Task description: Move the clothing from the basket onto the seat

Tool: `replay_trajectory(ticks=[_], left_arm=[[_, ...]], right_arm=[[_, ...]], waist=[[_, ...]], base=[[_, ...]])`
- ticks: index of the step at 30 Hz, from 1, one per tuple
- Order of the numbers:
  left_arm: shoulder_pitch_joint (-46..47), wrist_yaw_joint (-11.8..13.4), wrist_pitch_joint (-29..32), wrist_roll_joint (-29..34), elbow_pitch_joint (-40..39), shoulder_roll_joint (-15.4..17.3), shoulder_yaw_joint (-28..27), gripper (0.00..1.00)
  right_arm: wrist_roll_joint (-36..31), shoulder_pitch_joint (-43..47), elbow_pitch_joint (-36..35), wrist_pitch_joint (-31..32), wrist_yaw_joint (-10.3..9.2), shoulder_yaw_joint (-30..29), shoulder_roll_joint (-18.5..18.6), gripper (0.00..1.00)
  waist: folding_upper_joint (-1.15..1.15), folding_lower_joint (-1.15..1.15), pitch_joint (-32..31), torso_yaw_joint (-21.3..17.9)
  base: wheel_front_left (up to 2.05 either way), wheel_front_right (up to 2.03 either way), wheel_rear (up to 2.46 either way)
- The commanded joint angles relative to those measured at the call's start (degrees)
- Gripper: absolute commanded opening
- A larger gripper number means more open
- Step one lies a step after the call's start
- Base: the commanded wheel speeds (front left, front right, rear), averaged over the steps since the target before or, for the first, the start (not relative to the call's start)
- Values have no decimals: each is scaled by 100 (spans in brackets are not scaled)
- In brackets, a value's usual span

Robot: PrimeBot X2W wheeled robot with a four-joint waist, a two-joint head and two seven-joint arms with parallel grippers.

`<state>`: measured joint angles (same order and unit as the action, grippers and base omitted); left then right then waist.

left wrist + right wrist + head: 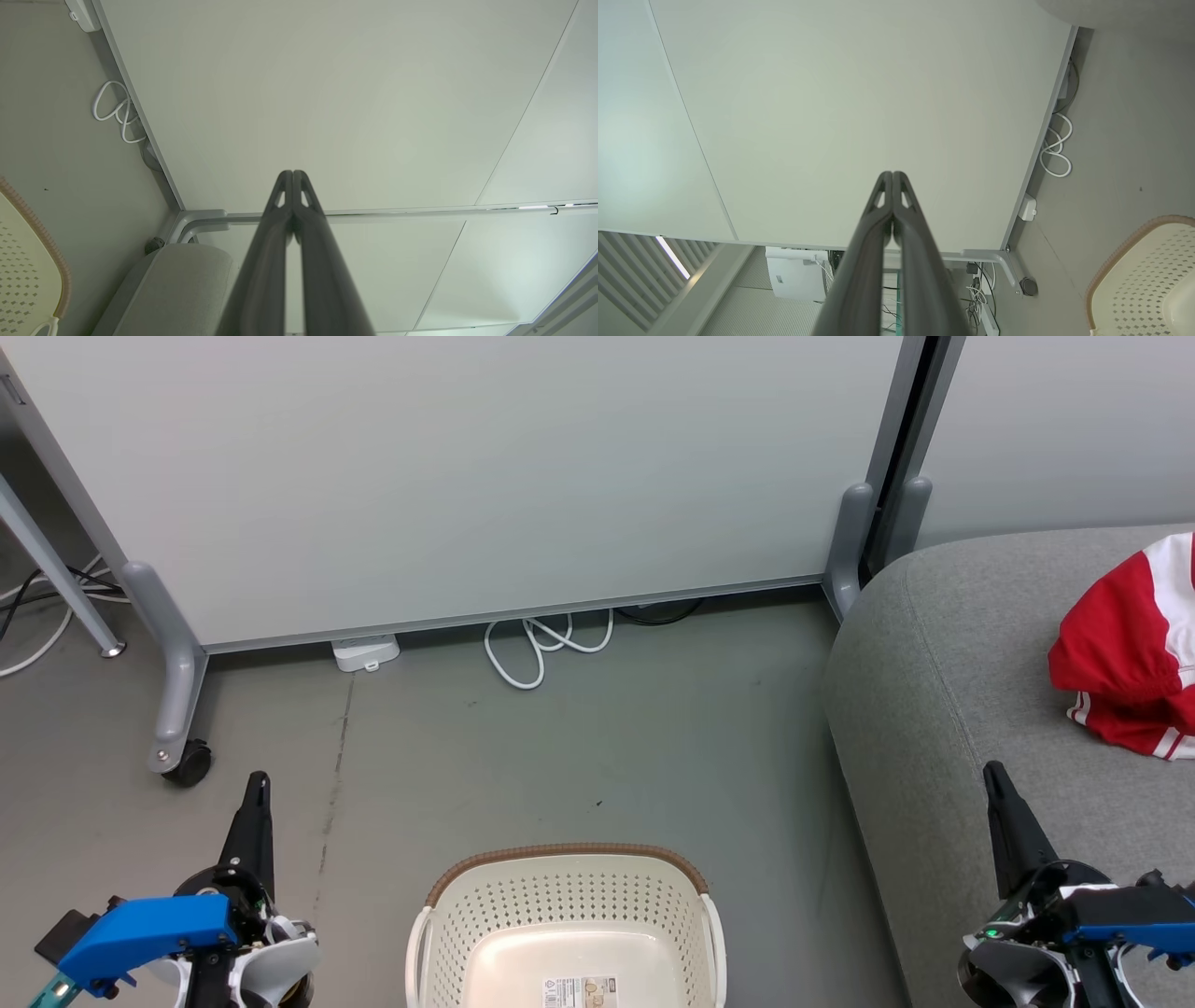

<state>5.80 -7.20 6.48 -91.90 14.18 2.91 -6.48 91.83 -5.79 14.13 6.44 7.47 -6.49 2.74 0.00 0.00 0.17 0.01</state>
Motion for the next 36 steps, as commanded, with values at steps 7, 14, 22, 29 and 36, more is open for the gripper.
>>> replay_trajectory(ticks=[7, 14, 22, 29, 36], left_arm=[[72, -53, 28, -57, -28, -5, -20, 0], [72, -53, 28, -57, -29, -5, -19, 0], [72, -53, 27, -57, -28, -5, -19, 0], [72, -53, 27, -58, -28, -5, -18, 0], [72, -52, 27, -58, -29, -5, -18, 0]], right_arm=[[66, -72, -19, 24, 4, -12, 25, 0], [66, -72, -19, 23, 4, -11, 25, 0], [66, -72, -19, 23, 4, -11, 25, 0], [66, -72, -19, 23, 4, -11, 25, 0], [66, -72, -18, 22, 4, -11, 25, 0]], waist=[[0, 0, 0, -1], [0, 0, 0, -1], [0, 0, 0, -1], [0, 0, 1, -1], [0, 0, 1, -1]], base=[[0, 0, 0], [0, 0, 0], [0, 0, 0], [0, 0, 0], [0, 0, 0]])
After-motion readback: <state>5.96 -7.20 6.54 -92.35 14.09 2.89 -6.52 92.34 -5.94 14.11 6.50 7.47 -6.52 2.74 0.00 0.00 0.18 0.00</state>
